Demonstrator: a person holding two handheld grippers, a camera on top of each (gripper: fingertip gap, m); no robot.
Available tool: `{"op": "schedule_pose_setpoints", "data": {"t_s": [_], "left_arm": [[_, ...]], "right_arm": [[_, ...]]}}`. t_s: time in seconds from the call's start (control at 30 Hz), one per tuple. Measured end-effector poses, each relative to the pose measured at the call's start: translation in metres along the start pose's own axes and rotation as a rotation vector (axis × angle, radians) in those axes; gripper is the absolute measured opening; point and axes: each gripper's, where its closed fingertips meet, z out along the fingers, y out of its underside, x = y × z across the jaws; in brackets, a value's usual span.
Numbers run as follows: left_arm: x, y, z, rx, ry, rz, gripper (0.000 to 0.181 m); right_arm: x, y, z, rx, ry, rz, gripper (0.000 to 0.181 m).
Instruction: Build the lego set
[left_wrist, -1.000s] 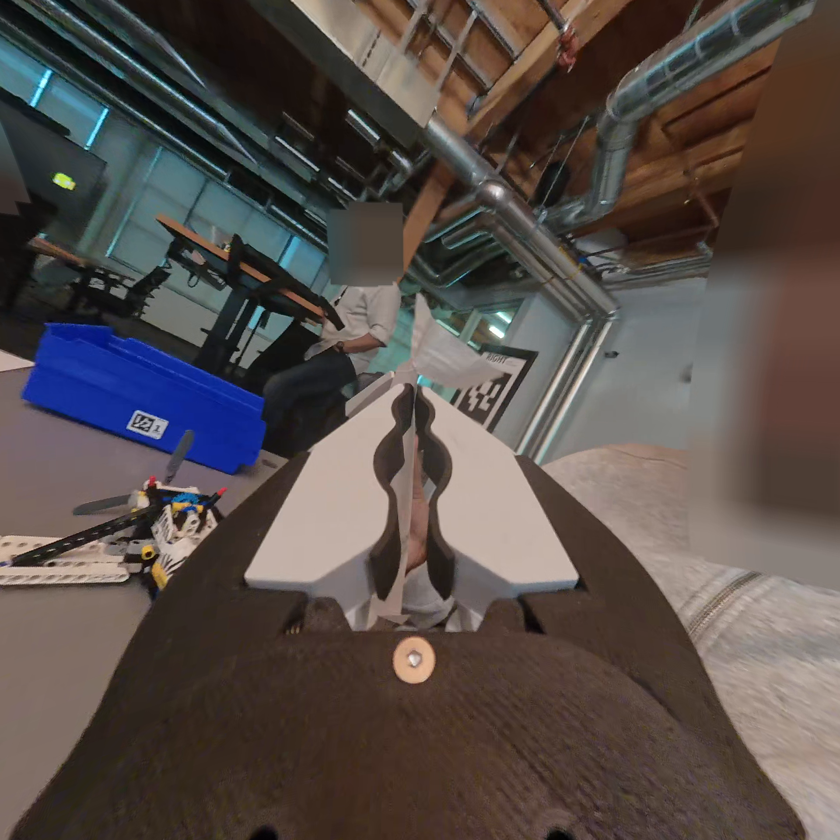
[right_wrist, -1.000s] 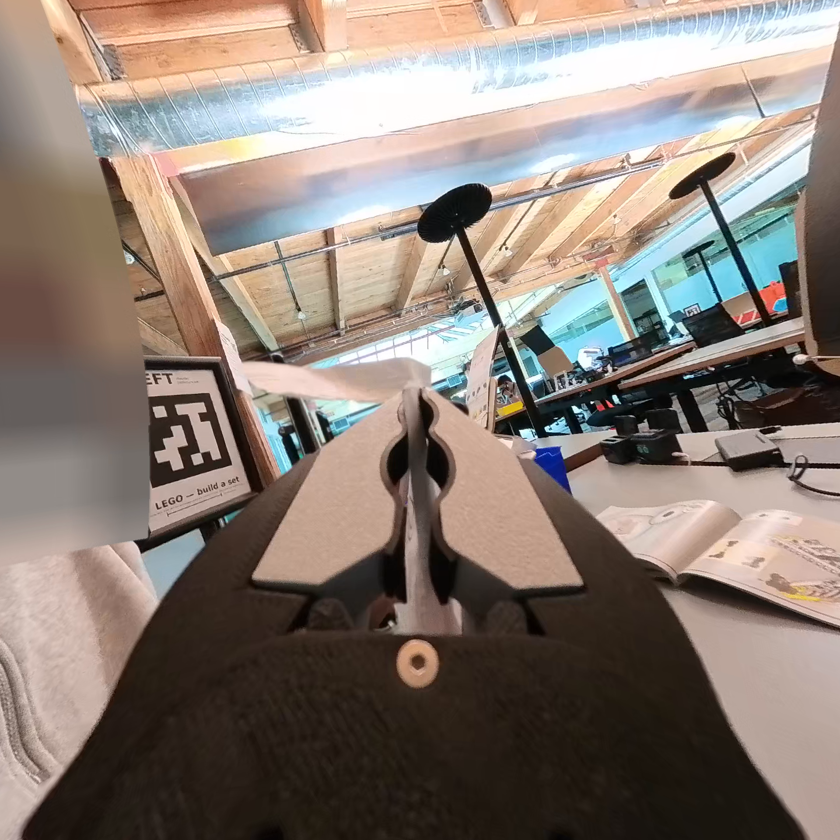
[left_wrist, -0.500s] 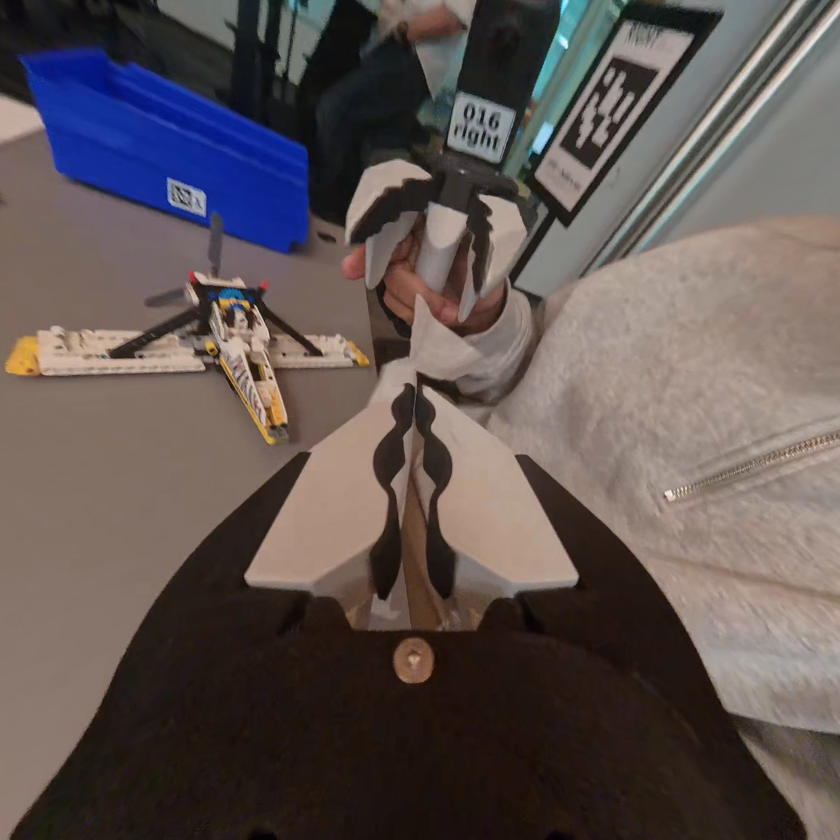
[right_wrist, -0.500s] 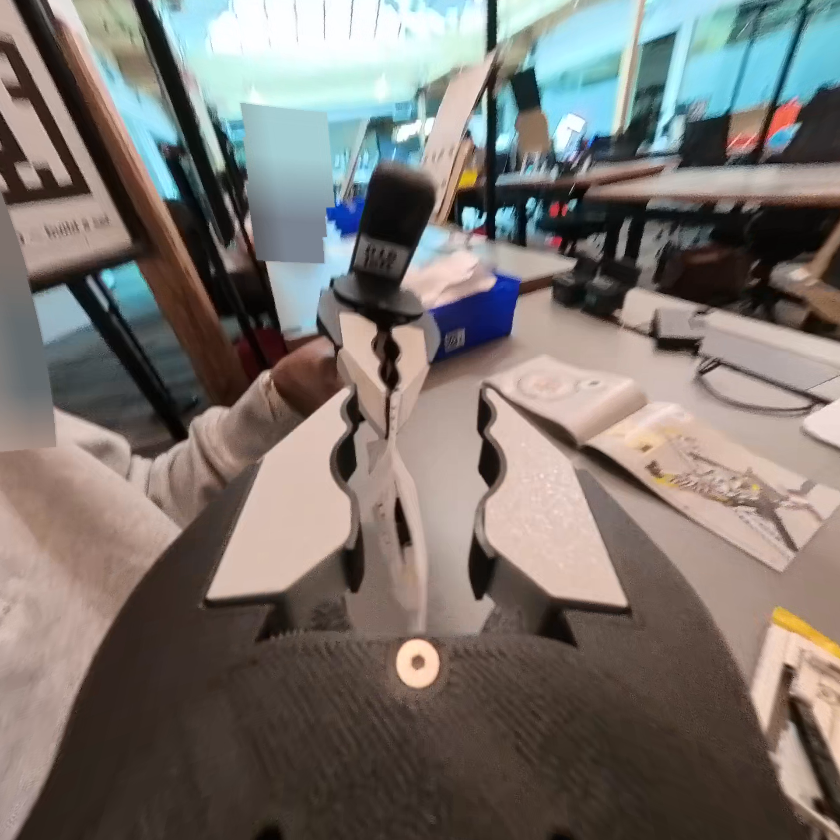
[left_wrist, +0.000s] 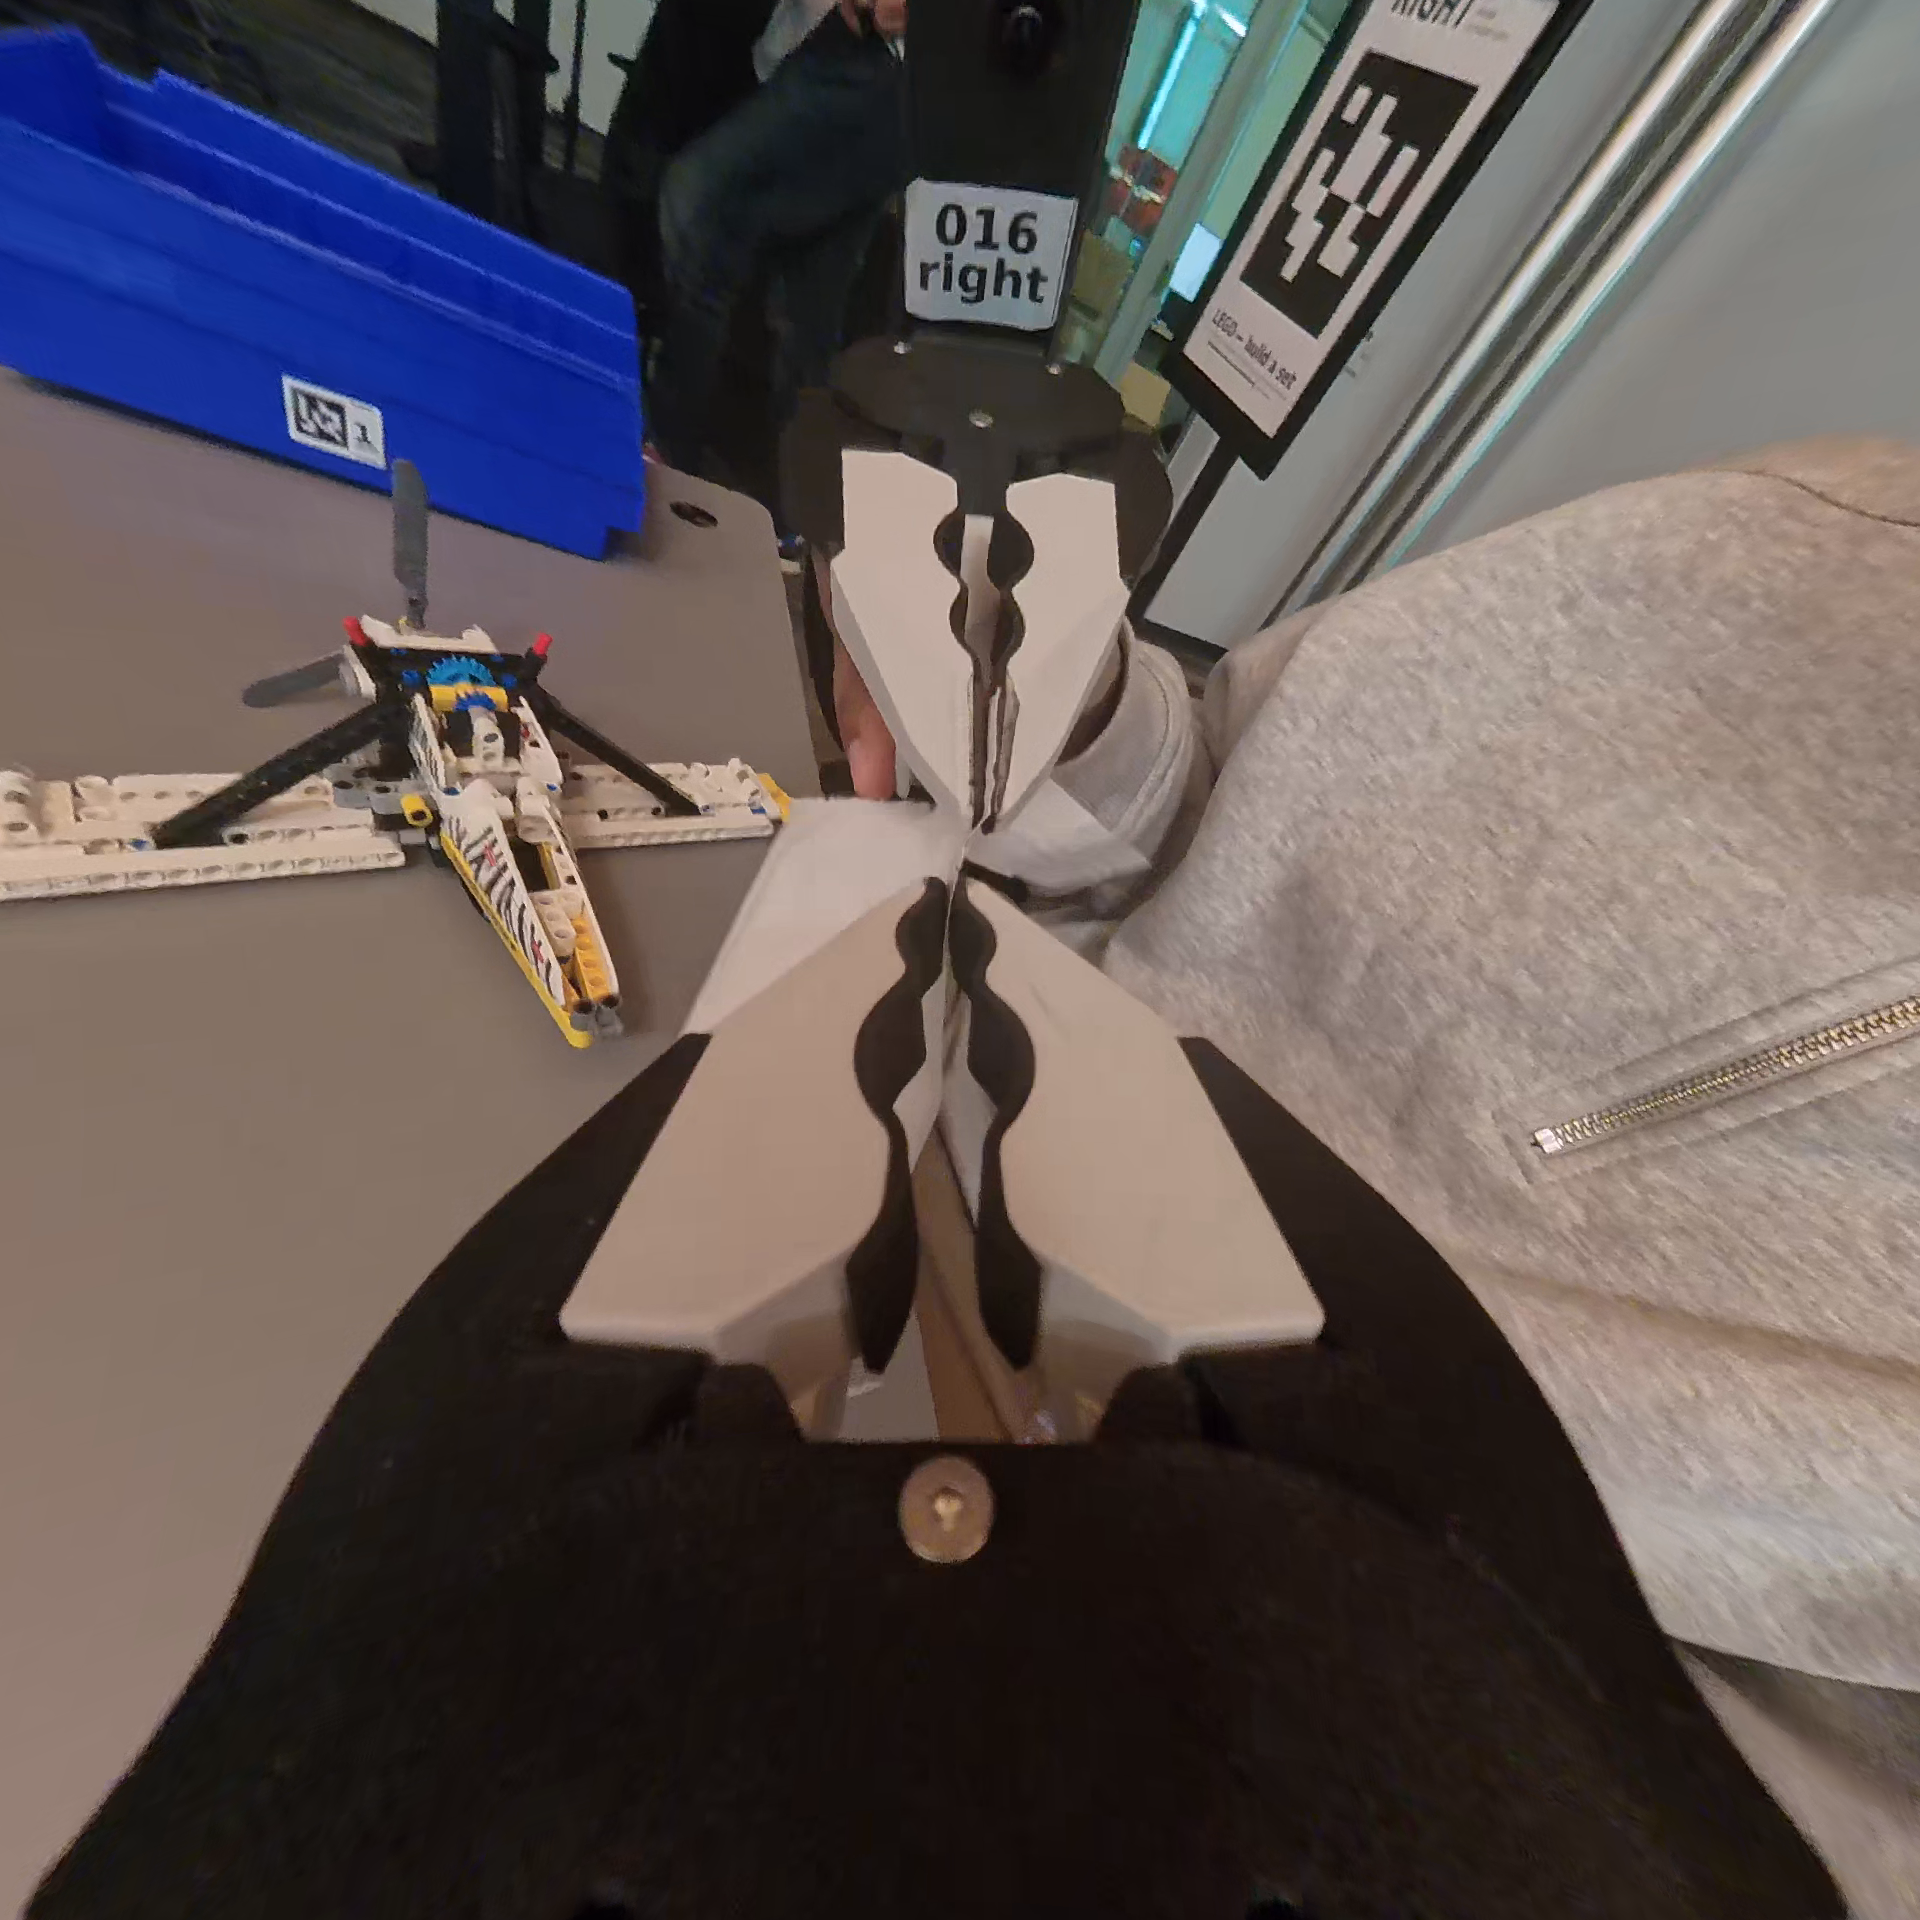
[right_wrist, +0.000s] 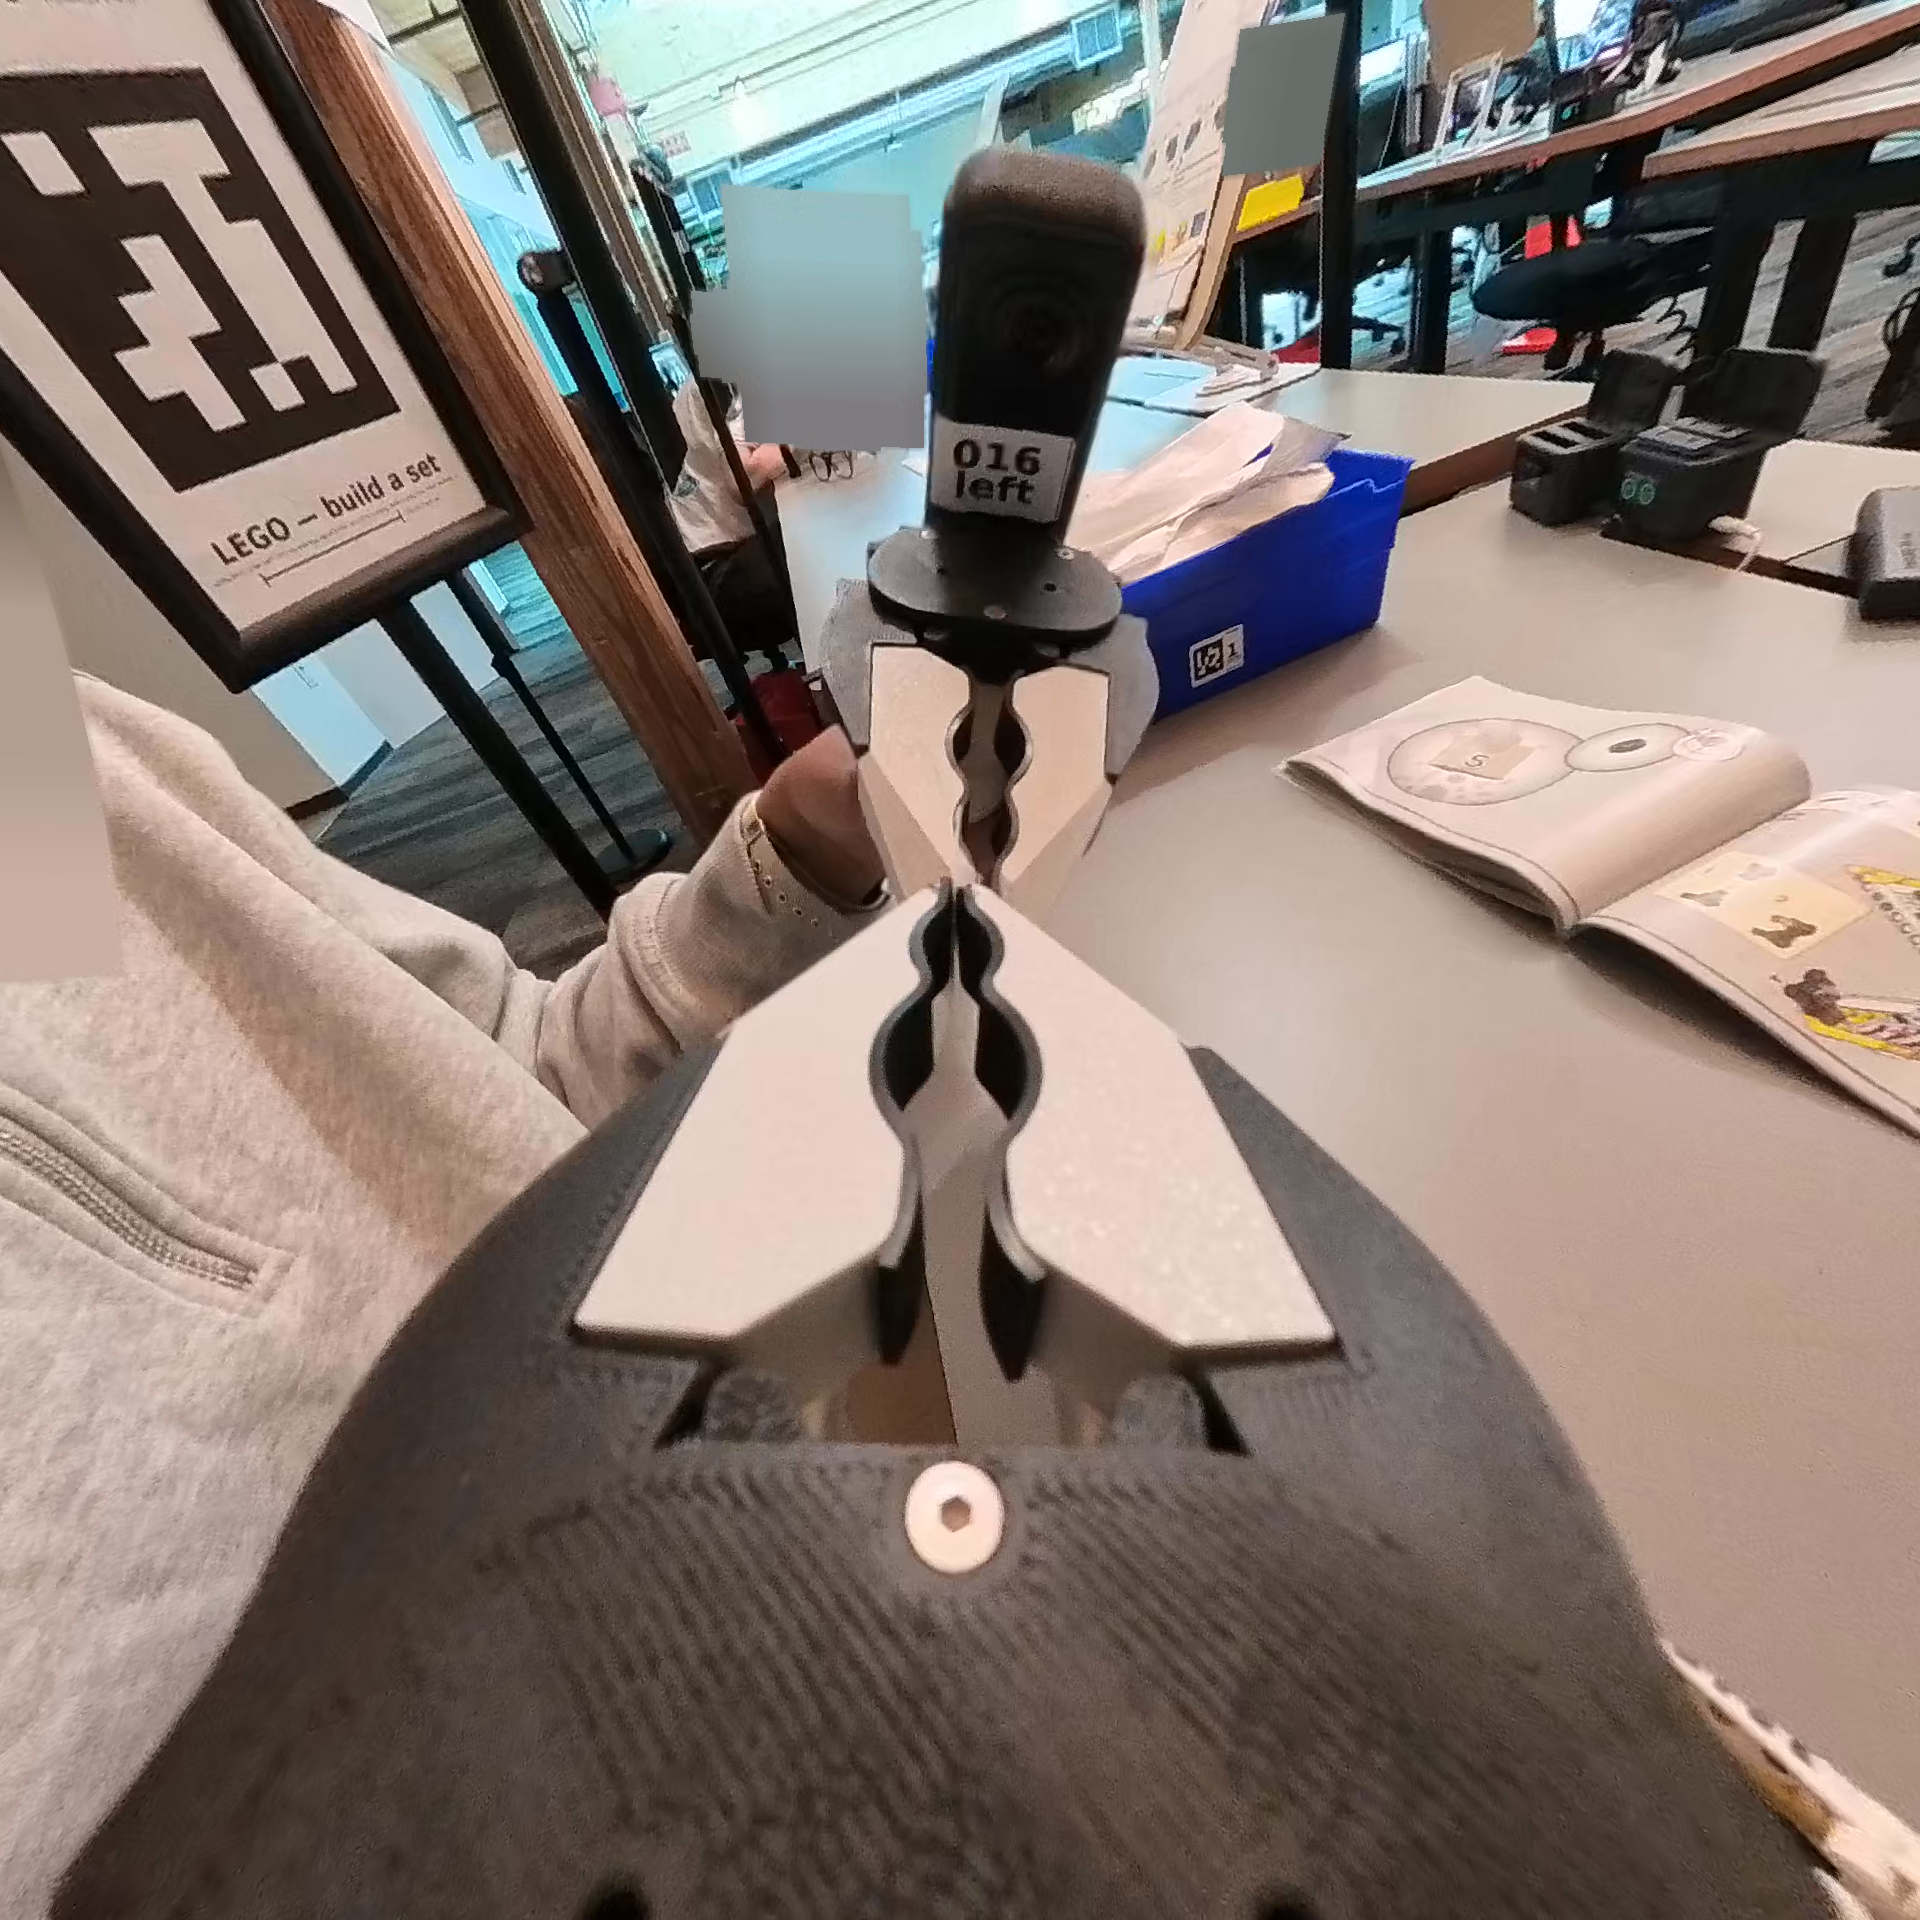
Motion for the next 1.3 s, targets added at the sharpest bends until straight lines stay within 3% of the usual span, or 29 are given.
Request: {"op": "schedule_pose_setpoints", "data": {"t_s": [0.13, 0.23, 0.53, 0.73, 1.1, 1.3], "left_arm": [[0.005, -0.004, 0.006, 0.016, 0.035, -0.008, 0.000], [0.001, 0.007, 0.012, -0.061, 0.004, -0.042, 0.000], [0.003, 0.010, 0.018, -0.090, 0.009, -0.044, 0.000], [0.002, 0.013, 0.019, -0.117, -0.020, -0.029, 0.000], [0.000, -0.017, 0.010, 0.067, -0.053, 0.042, 0.000], [0.000, -0.019, 0.012, 0.069, -0.057, 0.051, 0.000]], "right_arm": [[0.000, -0.004, -0.006, 0.023, -0.013, 0.007, 0.000], [0.002, 0.002, -0.008, -0.017, -0.007, 0.008, 0.000], [0.004, 0.012, -0.011, -0.108, 0.053, -0.062, 0.006], [0.003, 0.016, -0.009, -0.141, 0.053, -0.076, 0.000], [0.004, -0.004, -0.014, 0.010, 0.049, -0.003, 0.000], [0.004, -0.006, -0.016, 0.027, 0.056, -0.022, 0.000]]}}
